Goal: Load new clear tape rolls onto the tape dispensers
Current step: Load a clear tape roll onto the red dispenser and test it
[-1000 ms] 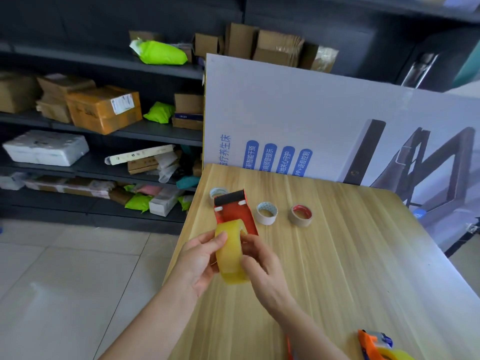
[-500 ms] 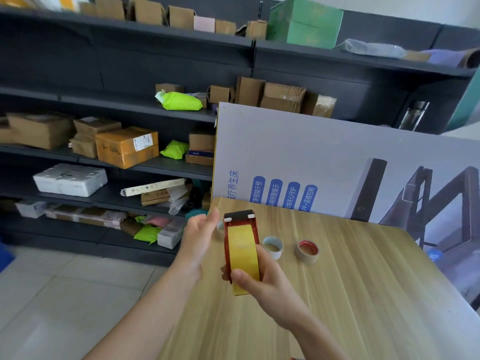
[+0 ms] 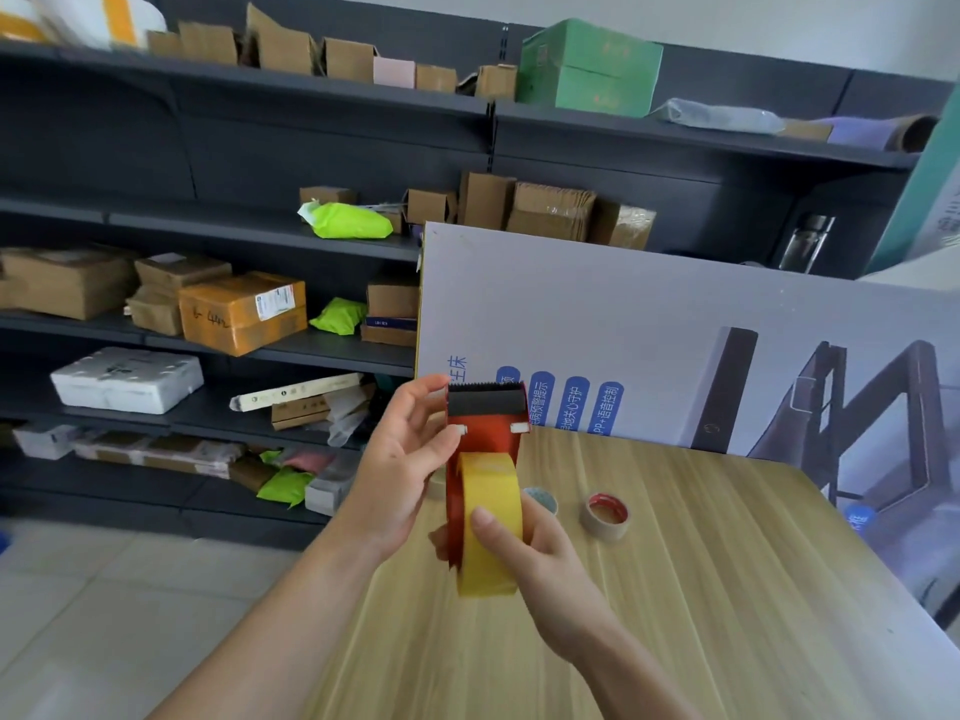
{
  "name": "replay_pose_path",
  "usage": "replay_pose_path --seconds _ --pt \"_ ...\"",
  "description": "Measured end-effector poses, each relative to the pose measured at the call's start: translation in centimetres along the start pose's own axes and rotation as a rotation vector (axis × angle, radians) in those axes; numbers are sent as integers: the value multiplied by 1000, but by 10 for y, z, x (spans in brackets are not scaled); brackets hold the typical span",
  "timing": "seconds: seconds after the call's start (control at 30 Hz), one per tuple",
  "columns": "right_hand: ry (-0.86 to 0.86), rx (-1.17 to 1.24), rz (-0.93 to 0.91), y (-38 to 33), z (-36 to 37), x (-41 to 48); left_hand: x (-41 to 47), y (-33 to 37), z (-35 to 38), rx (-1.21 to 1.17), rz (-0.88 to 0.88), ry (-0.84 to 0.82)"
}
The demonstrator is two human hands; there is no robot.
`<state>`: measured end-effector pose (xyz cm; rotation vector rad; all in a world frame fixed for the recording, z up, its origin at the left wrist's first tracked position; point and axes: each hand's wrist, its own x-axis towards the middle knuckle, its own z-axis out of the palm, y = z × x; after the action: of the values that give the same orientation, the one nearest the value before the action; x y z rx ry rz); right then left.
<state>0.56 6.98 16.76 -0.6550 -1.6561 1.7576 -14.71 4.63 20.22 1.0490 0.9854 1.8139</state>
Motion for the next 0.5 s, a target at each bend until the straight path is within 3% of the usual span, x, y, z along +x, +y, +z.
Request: replay_pose_path --seconds 0.1,0.23,0.5 --pt "23 -8 -4 -2 0 1 -5 3 0 223 84 -62" --pt "30 -62 8 -2 0 2 -9 0 -6 689 185 -169" --pt "38 -131 7 -1 5 2 -10 -5 -1 893 371 14"
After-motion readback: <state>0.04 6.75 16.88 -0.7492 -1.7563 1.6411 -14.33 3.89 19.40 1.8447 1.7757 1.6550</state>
